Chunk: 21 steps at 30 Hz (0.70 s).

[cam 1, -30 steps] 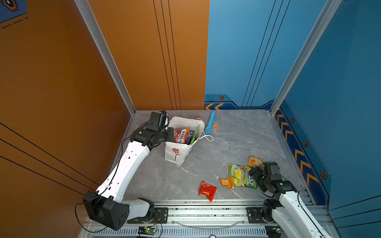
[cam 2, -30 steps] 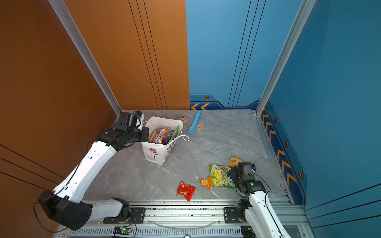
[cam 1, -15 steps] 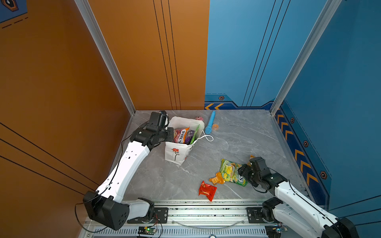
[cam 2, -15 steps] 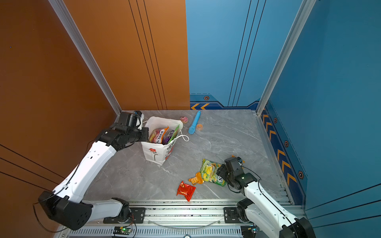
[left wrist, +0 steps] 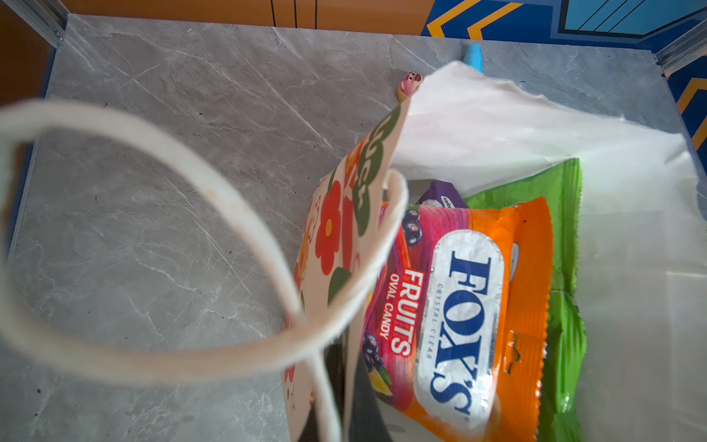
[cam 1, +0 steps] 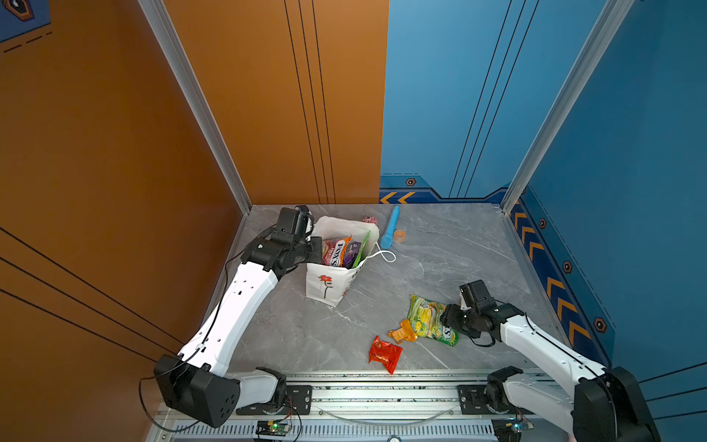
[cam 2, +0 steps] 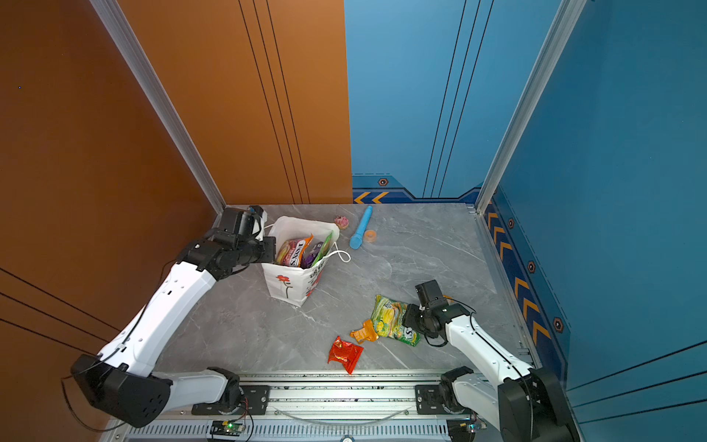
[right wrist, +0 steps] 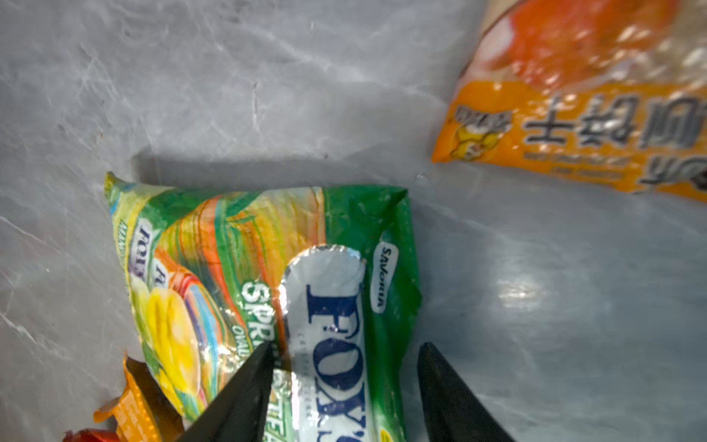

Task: Place the snacks into the paper bag
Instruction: 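Lower the right gripper onto the green FOX'S Spring Tea pack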

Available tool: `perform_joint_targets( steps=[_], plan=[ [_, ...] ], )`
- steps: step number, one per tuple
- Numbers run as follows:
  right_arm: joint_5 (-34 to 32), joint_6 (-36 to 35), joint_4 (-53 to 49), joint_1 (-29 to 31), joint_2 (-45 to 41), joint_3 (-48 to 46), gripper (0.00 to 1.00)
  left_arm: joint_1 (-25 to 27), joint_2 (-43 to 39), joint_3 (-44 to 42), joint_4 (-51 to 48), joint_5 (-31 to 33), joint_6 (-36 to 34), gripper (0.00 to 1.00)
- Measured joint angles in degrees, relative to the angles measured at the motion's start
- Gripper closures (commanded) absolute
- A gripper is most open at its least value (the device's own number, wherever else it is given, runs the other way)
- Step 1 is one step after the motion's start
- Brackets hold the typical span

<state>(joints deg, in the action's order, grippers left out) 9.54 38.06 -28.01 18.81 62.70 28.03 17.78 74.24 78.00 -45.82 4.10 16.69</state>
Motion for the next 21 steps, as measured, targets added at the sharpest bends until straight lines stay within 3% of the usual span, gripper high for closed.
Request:
perform_joint_targets(
  steps=[11,21],
  plan=[
    [1.88,0.22,4.28,2.12,4.31,0.44,0.82,0.0,0.0,0.0,-0.02,0.02,0.0,1.0],
    [2.19,0.72,4.13,2.54,2.4,0.74,0.96,0.0,0.0,0.0,-0.04,0.22,-0.39,1.0]
  ],
)
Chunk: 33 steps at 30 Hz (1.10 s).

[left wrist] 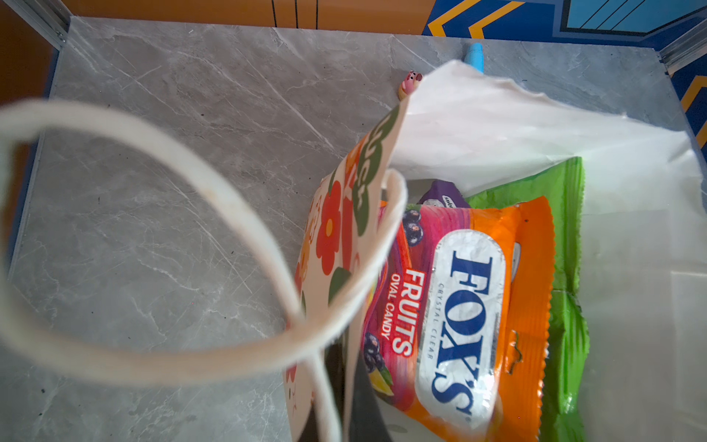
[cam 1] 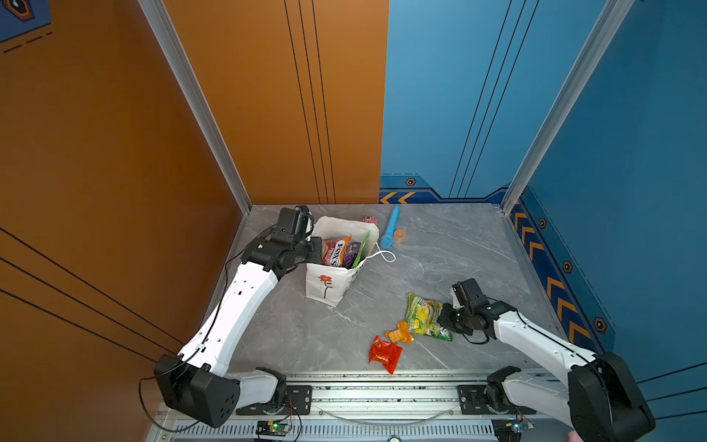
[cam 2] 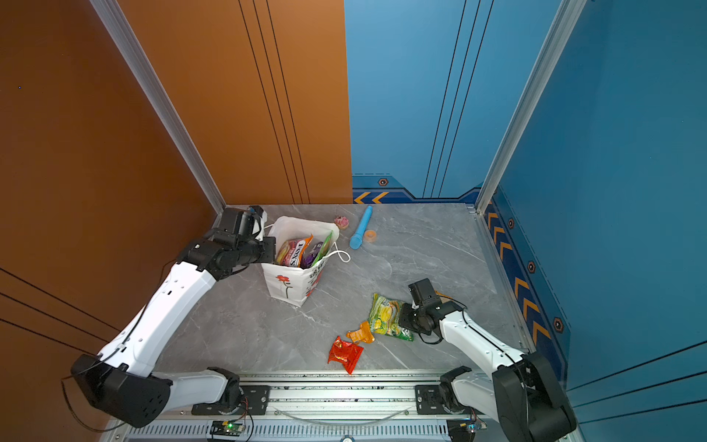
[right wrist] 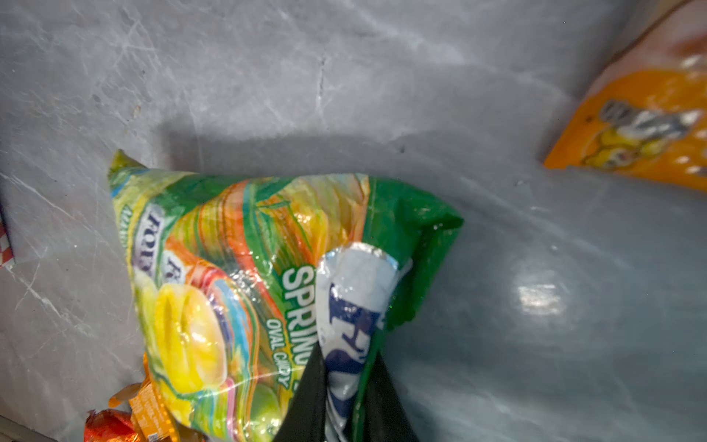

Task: Place the snacks into the paper bag
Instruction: 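Lower the right gripper onto the green FOX'S Spring Tea pack, then close the right gripper on the green pack edge and lift it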

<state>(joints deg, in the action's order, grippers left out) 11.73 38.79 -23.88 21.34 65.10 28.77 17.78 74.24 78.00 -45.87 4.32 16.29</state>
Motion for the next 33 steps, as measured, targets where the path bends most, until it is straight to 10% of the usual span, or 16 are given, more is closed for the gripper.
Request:
perform_joint_targets(
  steps=[33],
  plan=[
    [-7.26,12.46,-3.58,0.02,-25.7,0.07,1.0,0.0,0.02,0.0,-0.02,0.0,-0.02,1.0]
  ],
)
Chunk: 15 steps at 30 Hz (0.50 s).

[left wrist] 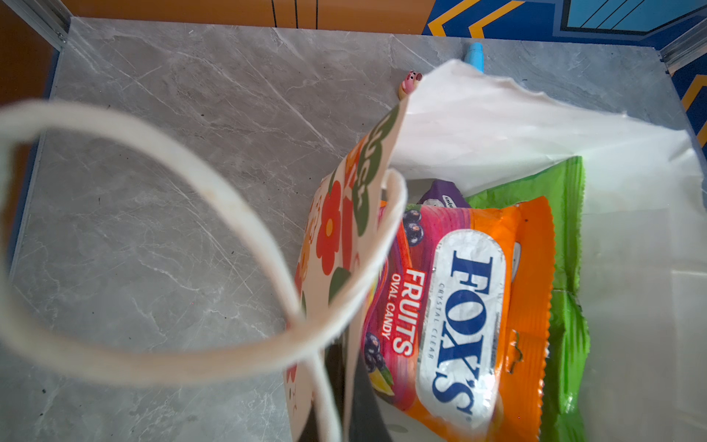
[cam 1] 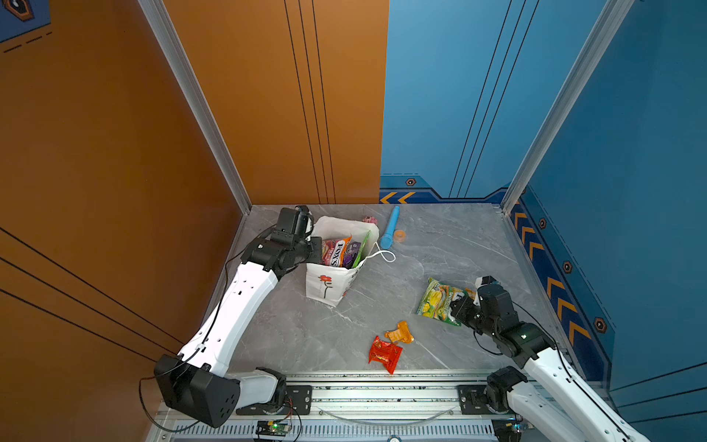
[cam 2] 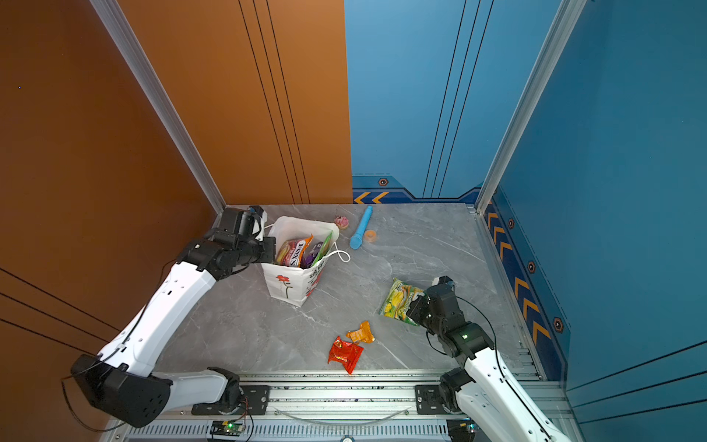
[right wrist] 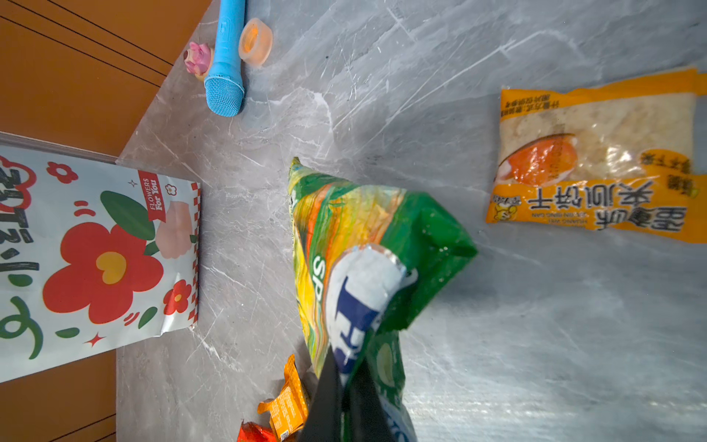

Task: Place the snacks into the paper bag
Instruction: 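Close the right gripper on the green pack edge and lift it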

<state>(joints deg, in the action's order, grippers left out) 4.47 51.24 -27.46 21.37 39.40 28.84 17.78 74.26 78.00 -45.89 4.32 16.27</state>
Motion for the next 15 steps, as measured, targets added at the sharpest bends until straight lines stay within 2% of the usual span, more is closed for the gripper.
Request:
perform_joint_targets(
  steps=[15],
  plan=[
    [-0.33,0.24,2.56,-0.02,4.61,9.46,1.0,0.0,0.11,0.0,0.02,0.02,0.0,1.0]
  ],
)
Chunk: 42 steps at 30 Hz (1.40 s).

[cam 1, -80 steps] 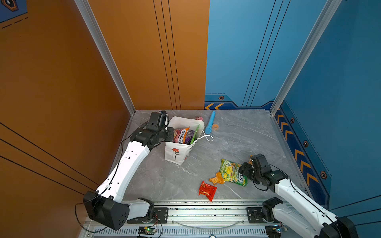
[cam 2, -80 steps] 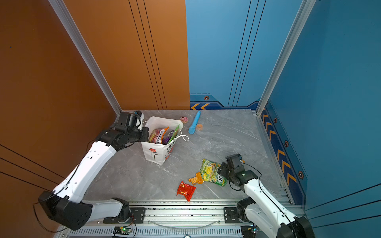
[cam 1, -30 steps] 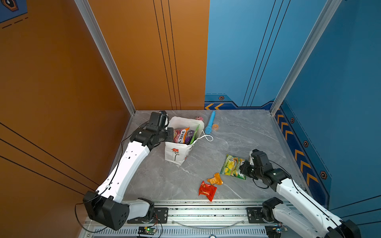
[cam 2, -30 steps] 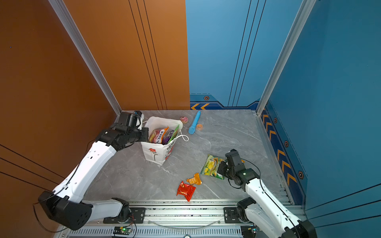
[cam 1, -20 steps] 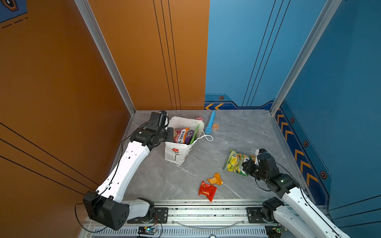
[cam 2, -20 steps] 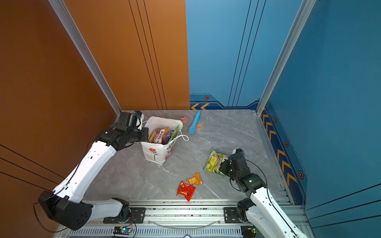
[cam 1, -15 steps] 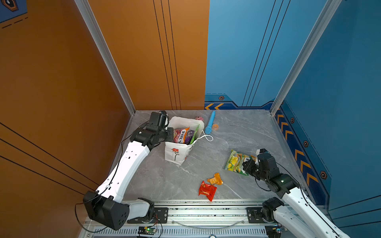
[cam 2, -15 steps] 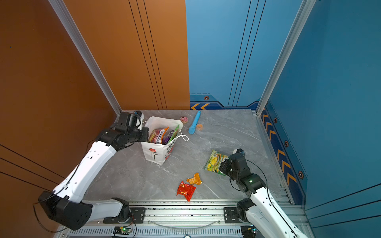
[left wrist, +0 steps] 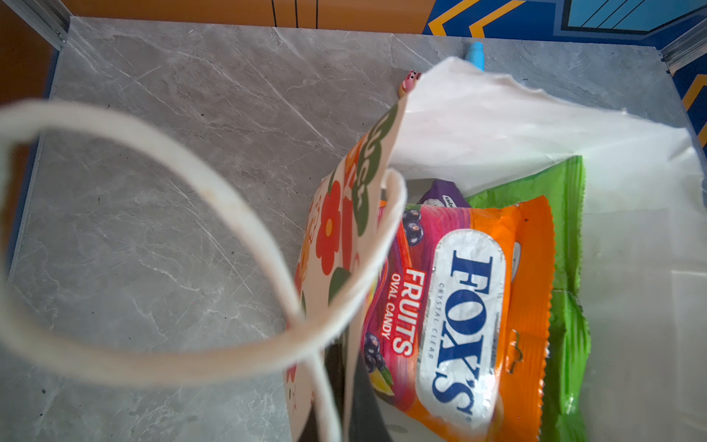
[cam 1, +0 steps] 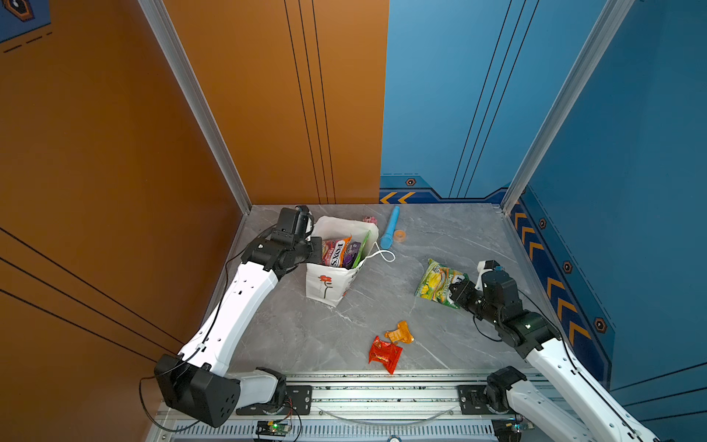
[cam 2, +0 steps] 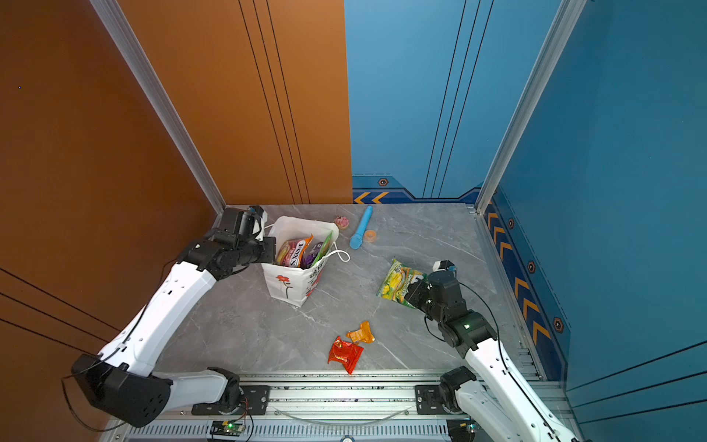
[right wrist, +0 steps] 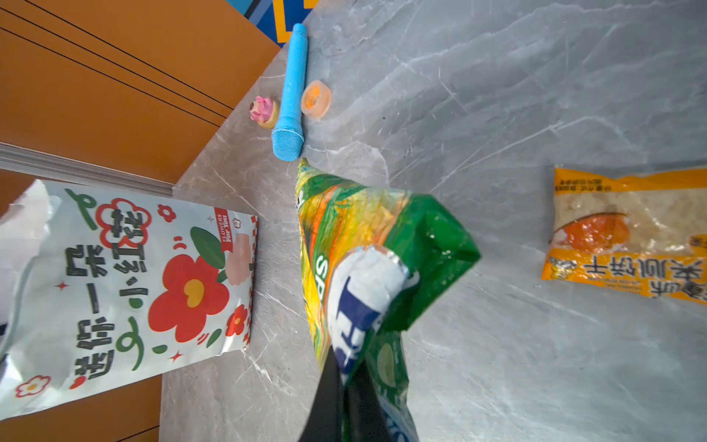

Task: Place the snacks into the paper bag
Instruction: 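Close the right gripper on the green pack edge and lift it, then carry the green pack over the paper bag held by the left gripper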

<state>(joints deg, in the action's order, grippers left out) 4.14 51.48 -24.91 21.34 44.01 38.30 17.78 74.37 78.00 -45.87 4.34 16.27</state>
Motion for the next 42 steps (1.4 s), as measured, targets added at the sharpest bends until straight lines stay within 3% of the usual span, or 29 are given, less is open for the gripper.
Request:
perform_joint_targets(
  steps=[8,21,33,42],
  plan=[
    [-1.42,-0.26,-0.22,1.14,1.44,6.4,1.0,0.0,1.27,0.0,0.92,0.11,-0.02,1.0],
    [-4.31,-3.72,-4.46,6.08,6.43,24.76,1.0,0.17,1.62,0.02,1.33,0.2,-0.42,1.0],
    [-13.51,-6.73,-7.04,20.5,20.33,47.5,1.0,0.17,1.6,0.02,1.36,-0.07,-0.39,1.0],
    [-14.75,-7.28,-8.26,31.63,35.34,58.03,1.0,0.17,1.38,0.0,1.33,-0.52,-0.37,1.0]
  ],
)
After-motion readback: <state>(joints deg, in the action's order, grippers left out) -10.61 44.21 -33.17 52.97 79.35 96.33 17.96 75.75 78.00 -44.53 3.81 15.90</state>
